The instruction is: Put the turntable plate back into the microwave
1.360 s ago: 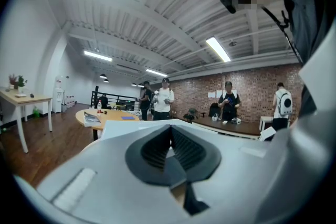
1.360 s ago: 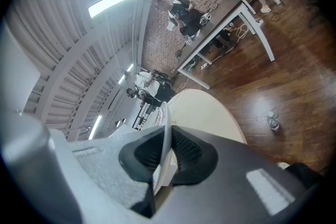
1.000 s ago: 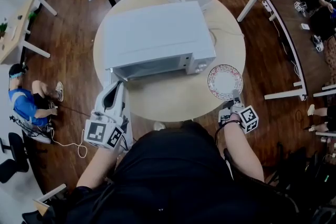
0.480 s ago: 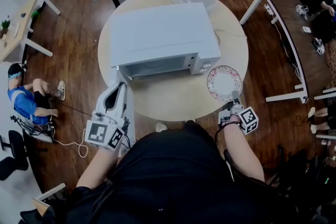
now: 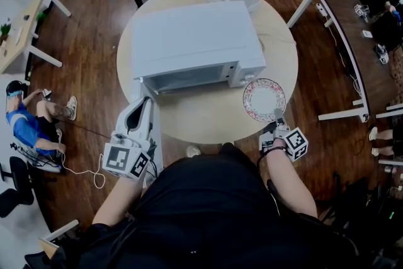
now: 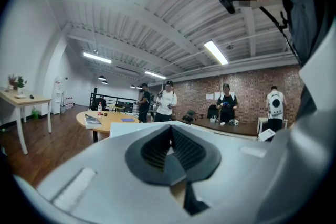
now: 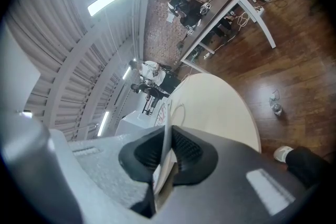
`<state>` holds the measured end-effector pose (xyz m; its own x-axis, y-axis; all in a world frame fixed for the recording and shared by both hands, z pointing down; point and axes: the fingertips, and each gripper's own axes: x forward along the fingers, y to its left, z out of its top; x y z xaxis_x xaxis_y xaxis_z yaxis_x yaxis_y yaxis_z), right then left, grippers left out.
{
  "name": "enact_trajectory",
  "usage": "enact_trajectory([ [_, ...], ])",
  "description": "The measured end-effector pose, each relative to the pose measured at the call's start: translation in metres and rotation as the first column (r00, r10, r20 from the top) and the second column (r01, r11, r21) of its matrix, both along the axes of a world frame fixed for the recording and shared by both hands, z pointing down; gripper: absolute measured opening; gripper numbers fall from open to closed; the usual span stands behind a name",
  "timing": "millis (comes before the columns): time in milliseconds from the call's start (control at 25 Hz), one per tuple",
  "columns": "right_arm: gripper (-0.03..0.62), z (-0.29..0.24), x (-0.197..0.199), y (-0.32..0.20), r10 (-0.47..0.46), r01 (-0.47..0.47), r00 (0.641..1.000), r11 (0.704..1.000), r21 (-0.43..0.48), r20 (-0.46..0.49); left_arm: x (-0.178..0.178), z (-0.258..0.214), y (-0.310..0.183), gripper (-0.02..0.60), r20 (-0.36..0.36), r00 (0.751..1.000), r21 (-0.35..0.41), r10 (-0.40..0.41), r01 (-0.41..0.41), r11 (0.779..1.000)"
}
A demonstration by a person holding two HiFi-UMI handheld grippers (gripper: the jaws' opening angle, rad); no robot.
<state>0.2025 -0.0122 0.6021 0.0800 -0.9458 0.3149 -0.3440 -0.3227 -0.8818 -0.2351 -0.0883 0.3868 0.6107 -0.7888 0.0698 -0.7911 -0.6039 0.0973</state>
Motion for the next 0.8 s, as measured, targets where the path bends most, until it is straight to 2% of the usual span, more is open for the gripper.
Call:
enact_trajectory([
  [800,0.02,0.004,-0.046,-0.012,-0.113,0.113,0.993,0.994,-0.004,0.03,-0.008,0.0,0.006,0.003,-0.021,0.999,0.003,-0.025,0.025,1.0],
])
